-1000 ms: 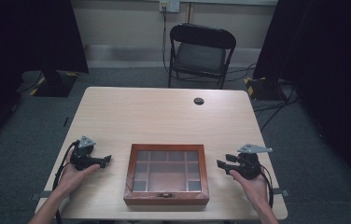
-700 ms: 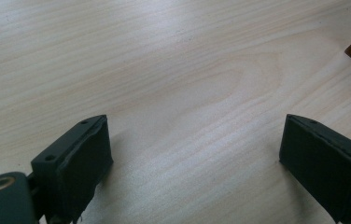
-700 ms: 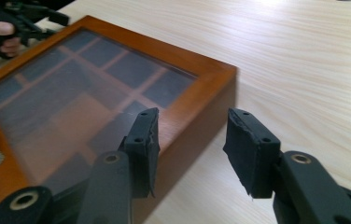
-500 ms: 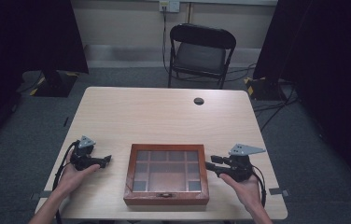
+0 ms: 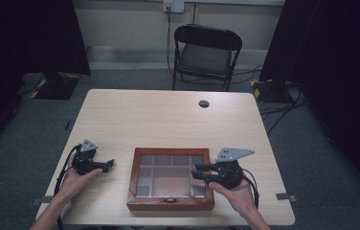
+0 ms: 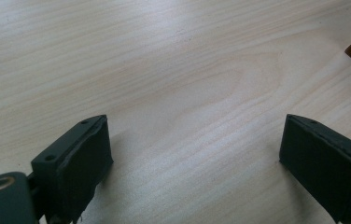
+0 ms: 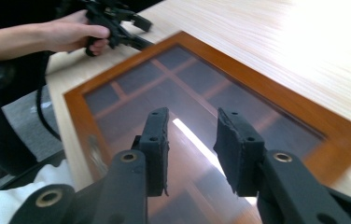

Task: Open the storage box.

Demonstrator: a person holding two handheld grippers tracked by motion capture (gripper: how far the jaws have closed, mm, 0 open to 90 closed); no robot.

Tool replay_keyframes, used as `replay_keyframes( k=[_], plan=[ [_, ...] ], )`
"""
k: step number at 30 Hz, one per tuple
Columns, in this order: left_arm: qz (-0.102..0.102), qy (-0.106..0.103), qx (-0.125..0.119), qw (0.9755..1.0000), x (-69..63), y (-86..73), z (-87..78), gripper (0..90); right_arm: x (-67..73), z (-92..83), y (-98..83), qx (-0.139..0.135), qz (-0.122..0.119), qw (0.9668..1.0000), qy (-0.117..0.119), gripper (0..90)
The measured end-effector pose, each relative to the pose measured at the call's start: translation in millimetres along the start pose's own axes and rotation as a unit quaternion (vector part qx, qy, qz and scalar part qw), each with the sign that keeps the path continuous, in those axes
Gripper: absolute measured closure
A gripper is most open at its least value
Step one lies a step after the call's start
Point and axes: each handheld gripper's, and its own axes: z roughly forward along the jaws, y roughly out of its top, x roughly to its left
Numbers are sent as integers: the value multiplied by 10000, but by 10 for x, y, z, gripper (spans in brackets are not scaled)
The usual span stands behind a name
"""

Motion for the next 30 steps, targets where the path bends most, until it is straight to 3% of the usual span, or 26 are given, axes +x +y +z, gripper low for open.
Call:
replay_keyframes(
  k=[2,8,12,18,30],
  plan=[
    [-14,-12,-2,10000,-1,-1,1,83,20,26,21,36,-58,10000,46,672],
    [-1,3,-7,10000,0,-1,1,83,200,301,11,297,-272,9977,538,709],
    [-5,-1,-2,10000,0,0,0,83,250,391,-32,356,-270,9967,678,719],
    [-29,16,0,10000,-3,-1,0,79,342,536,-149,620,-331,9921,1035,766],
    [-32,22,8,10000,-5,-6,-12,92,406,664,-243,940,-497,9872,1192,811]
  ],
)
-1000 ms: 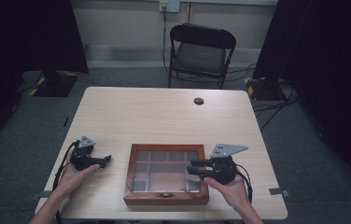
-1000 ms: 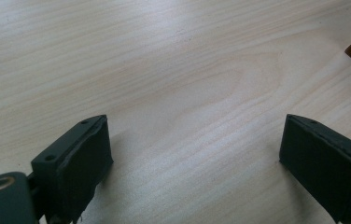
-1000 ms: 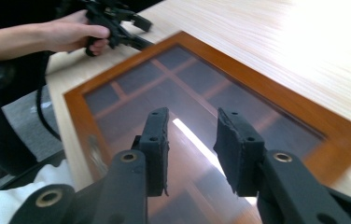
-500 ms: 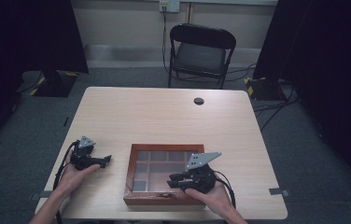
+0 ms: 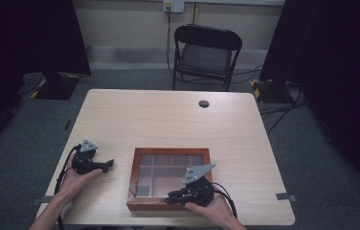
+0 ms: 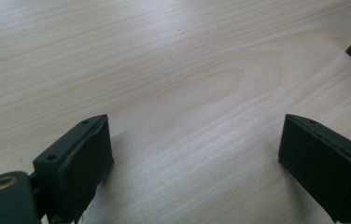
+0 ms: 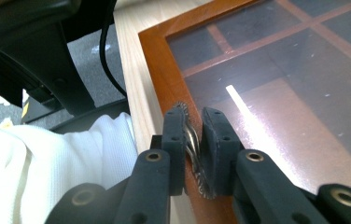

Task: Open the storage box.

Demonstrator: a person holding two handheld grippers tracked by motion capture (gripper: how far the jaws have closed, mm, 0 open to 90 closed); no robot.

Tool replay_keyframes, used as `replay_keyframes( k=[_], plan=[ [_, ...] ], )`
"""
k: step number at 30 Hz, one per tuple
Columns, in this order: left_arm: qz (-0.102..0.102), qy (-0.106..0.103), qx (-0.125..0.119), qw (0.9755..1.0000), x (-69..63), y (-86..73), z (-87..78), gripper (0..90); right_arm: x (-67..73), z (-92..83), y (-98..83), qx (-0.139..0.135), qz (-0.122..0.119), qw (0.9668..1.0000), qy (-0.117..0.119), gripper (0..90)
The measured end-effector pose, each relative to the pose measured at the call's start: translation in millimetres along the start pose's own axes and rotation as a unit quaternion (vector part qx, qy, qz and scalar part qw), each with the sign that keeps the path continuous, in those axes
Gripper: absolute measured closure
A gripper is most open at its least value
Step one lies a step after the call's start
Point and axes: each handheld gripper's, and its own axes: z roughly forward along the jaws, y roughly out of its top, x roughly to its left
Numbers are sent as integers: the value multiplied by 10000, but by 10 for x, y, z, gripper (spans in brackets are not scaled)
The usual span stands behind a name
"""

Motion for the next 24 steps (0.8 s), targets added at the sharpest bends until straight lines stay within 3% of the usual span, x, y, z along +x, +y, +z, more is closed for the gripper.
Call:
replay_keyframes(
  k=[5,10,12,20,24],
  plan=[
    [84,-42,46,9999,-11,9,-22,153,-9,4,1,12,-8,10000,47,815],
    [136,-40,76,9999,-18,12,-32,157,-3,6,10,33,-36,10000,32,818],
    [82,-117,63,9999,-42,11,-29,156,-2,5,13,42,-64,10000,29,819],
    [341,-326,110,9988,-104,33,-61,167,-24,9,33,55,-80,9999,-29,821],
    [323,-391,34,9987,-124,38,-82,168,-24,-1,34,86,-67,9999,-33,820]
  ],
)
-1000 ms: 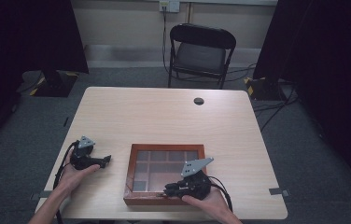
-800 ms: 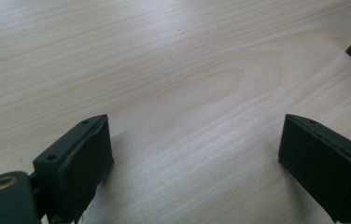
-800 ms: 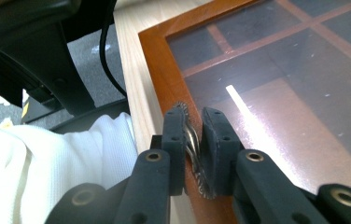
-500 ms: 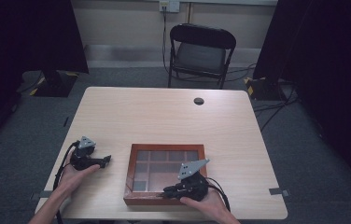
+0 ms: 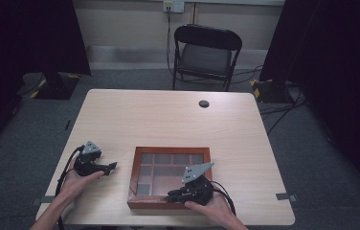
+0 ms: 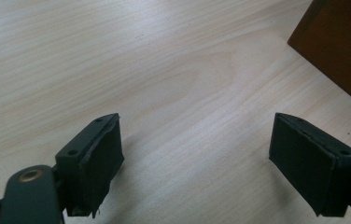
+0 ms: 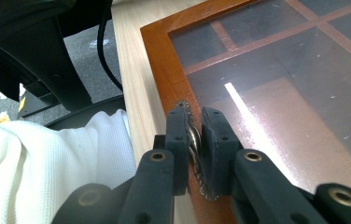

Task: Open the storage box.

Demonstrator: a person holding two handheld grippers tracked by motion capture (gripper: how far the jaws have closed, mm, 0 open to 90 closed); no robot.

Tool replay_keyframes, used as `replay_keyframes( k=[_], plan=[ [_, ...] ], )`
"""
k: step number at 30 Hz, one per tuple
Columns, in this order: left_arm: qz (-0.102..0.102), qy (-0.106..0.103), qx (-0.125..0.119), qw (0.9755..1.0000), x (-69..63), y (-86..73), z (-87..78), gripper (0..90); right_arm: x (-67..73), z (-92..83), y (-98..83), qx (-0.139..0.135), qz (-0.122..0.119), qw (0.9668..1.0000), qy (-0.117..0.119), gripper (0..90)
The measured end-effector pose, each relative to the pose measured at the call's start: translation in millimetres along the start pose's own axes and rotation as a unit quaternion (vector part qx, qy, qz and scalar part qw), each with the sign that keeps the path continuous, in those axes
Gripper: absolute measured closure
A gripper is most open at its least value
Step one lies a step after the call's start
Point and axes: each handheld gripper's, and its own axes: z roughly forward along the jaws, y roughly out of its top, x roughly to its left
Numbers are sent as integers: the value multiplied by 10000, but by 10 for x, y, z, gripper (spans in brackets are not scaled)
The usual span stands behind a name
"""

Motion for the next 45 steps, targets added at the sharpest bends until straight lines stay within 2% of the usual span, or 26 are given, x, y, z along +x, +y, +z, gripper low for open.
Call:
replay_keyframes(
  k=[3,9,16,25,28,35,37,40,42,45],
  plan=[
    [67,-16,-29,10000,-15,11,-22,168,-5,-16,7,-29,-1,10000,24,821],
    [30,-108,-208,9997,-76,40,-52,168,-9,-91,82,-178,7,9998,110,824],
    [88,-230,-315,9992,-129,89,-94,166,-12,-145,178,-107,42,9998,131,825],
    [237,-471,-404,9978,-238,149,-130,165,-19,-214,274,-136,45,9998,170,826],
    [231,-514,-433,9975,-283,162,-145,165,-21,-232,303,-140,16,9998,156,825],
    [284,-710,-535,9956,-354,191,-171,164,-19,-274,381,-107,32,9998,155,825],
    [175,-847,-603,9944,-358,194,-178,165,-25,-293,405,-119,48,9998,152,825],
    [223,-845,-677,9939,-380,202,-194,167,-40,-312,440,-121,48,9998,181,825],
    [177,-944,-734,9927,-394,208,-204,167,-41,-319,451,-101,76,9997,194,825],
    [271,-992,-807,9914,-432,224,-220,168,-44,-328,468,-88,81,9997,193,825]
  ],
)
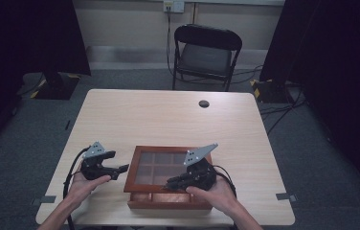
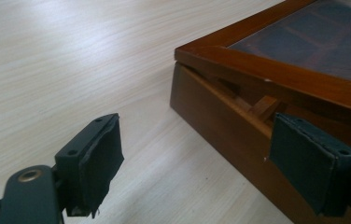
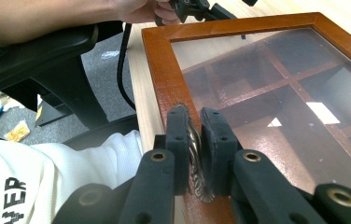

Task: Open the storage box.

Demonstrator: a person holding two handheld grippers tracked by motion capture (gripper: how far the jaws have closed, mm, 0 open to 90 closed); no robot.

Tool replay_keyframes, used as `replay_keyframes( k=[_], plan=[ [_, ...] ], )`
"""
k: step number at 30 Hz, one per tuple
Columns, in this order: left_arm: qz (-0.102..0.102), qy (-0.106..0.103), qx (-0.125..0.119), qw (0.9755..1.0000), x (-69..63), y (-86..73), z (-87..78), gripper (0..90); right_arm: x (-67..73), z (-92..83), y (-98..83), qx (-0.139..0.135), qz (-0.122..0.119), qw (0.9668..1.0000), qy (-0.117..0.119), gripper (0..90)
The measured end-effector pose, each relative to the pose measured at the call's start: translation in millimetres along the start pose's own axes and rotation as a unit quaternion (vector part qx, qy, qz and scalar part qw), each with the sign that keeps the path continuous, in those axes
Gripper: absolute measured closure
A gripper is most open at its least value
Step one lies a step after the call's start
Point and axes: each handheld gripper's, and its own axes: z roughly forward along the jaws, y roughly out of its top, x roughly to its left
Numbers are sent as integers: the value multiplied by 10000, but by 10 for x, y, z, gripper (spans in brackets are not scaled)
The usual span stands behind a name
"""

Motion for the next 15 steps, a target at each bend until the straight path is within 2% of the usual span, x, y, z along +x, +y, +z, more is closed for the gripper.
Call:
replay_keyframes(
  k=[2,5,8,11,15],
  plan=[
    [28,-74,-47,10000,-29,9,4,169,-1,-4,8,-4,-3,10000,-3,825],
    [53,2,-81,10000,-53,18,-13,199,-7,-11,20,-14,-5,10000,8,825],
    [48,-27,-121,9999,-53,17,-16,205,-9,-14,30,-19,-15,10000,15,825],
    [46,-156,-119,9998,-48,12,-25,203,-8,-30,57,-10,-41,10000,0,825],
    [172,-354,-160,9991,-87,19,-25,189,-12,-58,104,-11,-65,10000,-24,825]
  ],
)
